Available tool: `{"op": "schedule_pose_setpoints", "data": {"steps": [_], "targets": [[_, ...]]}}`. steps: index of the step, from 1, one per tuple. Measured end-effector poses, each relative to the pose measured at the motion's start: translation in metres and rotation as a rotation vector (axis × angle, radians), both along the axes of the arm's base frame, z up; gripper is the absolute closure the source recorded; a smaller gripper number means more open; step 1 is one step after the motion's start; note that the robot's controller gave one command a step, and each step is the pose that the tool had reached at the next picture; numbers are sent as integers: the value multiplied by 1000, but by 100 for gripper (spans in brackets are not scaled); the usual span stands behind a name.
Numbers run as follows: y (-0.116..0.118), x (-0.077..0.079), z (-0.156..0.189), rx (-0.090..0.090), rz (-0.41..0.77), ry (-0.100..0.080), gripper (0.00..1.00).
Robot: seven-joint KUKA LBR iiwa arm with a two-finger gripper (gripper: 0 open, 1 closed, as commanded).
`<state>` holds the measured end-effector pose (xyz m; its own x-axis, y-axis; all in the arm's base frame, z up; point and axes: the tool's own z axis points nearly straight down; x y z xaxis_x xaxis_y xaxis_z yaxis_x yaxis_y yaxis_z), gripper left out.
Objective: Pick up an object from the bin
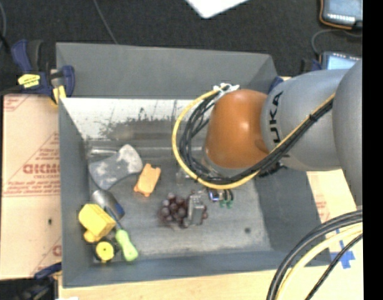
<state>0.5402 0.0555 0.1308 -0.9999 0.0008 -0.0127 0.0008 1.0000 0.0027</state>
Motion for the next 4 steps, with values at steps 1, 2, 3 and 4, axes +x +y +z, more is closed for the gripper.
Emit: {"op": "schedule_pose_setpoints", "data": {"steps": [1, 2, 3, 4], "targets": [[2, 3, -25, -1, -94, 9, 0], [12, 8, -60, 1, -19, -1, 100], [12, 8, -60, 1, -20, -1, 100], [9, -5, 40, 2, -47, -3, 100]]}}
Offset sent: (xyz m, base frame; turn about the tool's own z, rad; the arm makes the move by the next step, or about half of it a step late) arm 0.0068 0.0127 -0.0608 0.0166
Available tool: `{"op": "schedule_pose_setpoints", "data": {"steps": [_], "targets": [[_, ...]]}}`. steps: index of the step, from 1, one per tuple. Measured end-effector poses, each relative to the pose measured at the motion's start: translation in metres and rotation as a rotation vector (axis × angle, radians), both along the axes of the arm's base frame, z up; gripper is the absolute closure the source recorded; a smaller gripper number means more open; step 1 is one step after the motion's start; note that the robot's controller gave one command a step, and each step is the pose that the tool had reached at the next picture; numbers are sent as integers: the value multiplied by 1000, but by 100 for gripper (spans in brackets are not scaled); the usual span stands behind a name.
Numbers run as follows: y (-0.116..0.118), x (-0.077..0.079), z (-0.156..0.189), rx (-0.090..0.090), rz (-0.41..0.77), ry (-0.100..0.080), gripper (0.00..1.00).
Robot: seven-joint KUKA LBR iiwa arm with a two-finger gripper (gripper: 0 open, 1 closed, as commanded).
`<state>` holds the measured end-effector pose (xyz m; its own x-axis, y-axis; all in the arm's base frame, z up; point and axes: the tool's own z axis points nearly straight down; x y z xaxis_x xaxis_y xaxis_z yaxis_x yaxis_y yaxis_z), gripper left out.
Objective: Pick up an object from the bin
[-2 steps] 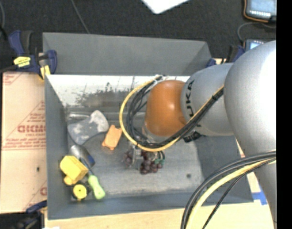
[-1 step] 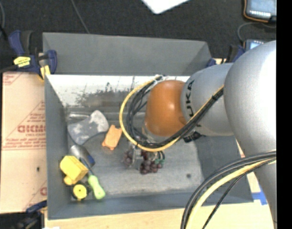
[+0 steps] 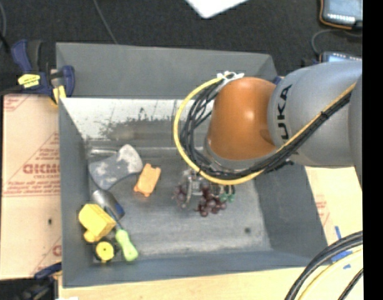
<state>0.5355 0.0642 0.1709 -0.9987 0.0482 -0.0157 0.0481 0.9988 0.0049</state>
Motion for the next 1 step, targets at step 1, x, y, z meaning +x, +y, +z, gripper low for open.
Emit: {"op": "schedule_pose_setpoints", "data": {"steps": [1], "targets": [[0, 0, 0, 0, -1, 0, 100]]}}
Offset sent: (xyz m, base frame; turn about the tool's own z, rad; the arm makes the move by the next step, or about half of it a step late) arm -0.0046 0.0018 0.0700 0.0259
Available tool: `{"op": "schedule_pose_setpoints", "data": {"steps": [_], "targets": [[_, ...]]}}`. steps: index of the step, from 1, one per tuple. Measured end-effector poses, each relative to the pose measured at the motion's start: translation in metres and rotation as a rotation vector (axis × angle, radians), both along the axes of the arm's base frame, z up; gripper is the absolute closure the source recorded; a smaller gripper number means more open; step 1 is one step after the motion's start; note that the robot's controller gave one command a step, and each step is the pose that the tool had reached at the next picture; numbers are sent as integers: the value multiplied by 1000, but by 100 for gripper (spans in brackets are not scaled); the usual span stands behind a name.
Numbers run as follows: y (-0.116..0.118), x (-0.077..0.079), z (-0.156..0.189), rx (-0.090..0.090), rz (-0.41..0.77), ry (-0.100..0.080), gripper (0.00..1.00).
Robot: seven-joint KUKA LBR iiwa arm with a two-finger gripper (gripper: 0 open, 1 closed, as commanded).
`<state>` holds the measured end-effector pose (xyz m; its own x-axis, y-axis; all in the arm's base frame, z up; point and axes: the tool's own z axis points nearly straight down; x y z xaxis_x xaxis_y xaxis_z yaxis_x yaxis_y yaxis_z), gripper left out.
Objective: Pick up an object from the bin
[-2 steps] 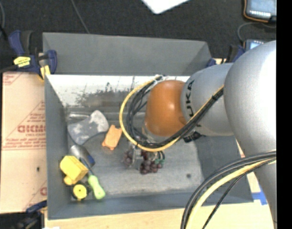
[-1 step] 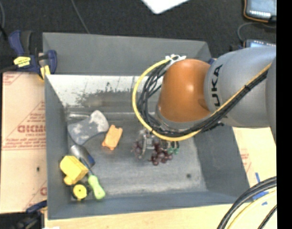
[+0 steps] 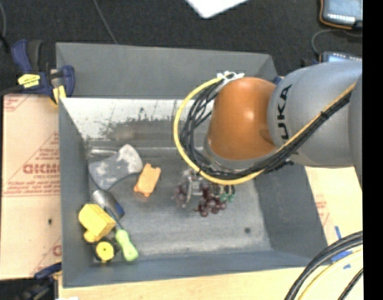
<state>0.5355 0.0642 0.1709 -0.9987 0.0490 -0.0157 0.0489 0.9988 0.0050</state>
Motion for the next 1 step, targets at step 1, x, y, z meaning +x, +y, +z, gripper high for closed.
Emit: {"op": "schedule_pose_setpoints", "data": {"steps": [1], "targets": [[1, -4, 70, 1, -23, -2, 100]]}}
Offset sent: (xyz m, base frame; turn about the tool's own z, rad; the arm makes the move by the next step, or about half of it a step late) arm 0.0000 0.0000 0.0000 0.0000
